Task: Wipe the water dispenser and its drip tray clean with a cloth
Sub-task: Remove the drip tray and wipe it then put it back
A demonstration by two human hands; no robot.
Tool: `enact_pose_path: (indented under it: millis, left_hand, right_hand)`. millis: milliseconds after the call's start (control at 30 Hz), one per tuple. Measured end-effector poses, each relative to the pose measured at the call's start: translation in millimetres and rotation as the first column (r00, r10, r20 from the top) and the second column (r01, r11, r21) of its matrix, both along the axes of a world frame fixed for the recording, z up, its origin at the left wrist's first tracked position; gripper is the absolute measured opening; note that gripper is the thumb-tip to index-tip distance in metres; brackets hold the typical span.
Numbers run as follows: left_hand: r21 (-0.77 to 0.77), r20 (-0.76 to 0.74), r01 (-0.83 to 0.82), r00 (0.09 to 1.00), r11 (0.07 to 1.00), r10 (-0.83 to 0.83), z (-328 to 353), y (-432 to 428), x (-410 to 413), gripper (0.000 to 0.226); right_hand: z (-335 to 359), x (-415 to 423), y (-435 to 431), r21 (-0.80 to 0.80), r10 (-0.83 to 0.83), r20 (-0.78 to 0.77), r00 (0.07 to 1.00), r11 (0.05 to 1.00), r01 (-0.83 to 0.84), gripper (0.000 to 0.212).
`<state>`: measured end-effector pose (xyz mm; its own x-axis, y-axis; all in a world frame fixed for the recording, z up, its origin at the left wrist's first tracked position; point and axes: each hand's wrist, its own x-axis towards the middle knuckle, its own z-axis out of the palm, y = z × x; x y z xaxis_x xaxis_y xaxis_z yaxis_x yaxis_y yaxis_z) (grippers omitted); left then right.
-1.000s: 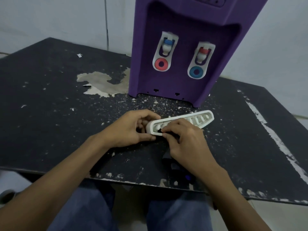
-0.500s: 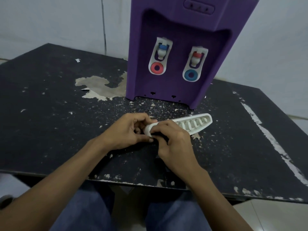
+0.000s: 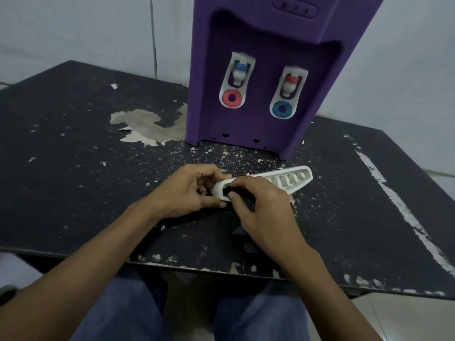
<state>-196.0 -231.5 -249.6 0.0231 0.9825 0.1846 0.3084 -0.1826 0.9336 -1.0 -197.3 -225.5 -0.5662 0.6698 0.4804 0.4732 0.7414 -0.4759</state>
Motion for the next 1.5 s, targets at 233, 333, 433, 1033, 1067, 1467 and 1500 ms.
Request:
enact_pose_path:
  millis: [233,333,433,1033,1067,1467,1500]
  left_hand:
    - [0.003,-0.021,0.001,1.0,1.0,-0.001,0,0,1,0.033]
    - [0.0,-0.02,-0.008,1.0,1.0,0.008,-1,0,0,0.035]
    - [-0.002,-0.005,0.001,1.0,1.0,-0.001,-1,0,0,0.036]
    - [0.004,-0.024,0.004,1.0,1.0,-0.004,1,-1,2,0.034]
    - [0.005,-0.026,0.003,1.0,1.0,-0.003,1,0,3,0.034]
    - [0.058,-0.09,0.023,0.996,0.998,-0.018,0,-4,4,0.028]
    - [0.066,-0.098,0.019,0.995,0.998,-0.013,0,-4,4,0.029]
  right_hand:
    - [3,-14,-2,-0.041,0.025,0.114,0.993,0.999,-0.02,0.013]
    - [4,-15,-5,-0.037,0.01,0.114,0.993,0.999,-0.006,0.013]
    - [10,-5,-5,-0.064,0.065,0.218,0.974,0.997,-0.052,0.013]
    - [11,0,-12,0.151,-0.029,0.414,0.91,0.988,-0.037,0.026]
    - [15,-2,-15,0.122,-0.024,0.45,0.893,0.992,-0.035,0.023]
    - [34,-22,-13,-0.194,0.046,0.411,0.911,0.98,0.038,0.041]
    - [34,-19,-12,-0.183,0.047,0.395,0.918,0.983,0.028,0.043]
